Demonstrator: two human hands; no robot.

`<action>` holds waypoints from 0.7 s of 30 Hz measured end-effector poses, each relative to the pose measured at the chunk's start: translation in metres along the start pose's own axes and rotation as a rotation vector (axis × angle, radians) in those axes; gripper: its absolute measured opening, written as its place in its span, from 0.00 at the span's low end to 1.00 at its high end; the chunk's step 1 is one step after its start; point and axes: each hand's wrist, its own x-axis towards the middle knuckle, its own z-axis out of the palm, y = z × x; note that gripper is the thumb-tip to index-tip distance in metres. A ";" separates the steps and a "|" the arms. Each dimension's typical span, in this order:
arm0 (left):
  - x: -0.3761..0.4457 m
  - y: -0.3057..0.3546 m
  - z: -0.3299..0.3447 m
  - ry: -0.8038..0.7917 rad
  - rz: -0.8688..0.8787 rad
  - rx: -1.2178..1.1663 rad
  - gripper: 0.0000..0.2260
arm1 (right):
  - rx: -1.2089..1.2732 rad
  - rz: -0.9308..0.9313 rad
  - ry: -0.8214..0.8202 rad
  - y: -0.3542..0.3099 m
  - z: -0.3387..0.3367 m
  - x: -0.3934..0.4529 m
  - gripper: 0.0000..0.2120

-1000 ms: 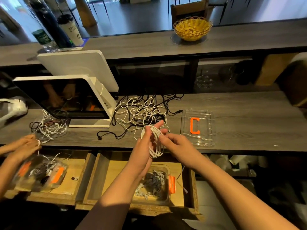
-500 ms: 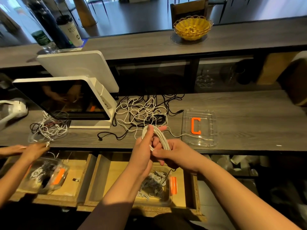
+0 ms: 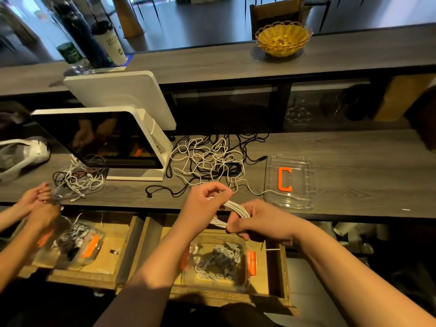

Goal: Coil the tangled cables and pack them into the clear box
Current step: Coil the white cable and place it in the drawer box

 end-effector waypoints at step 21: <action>-0.014 -0.001 0.017 0.395 -0.067 -0.037 0.25 | -0.093 -0.061 0.279 0.012 0.003 0.008 0.11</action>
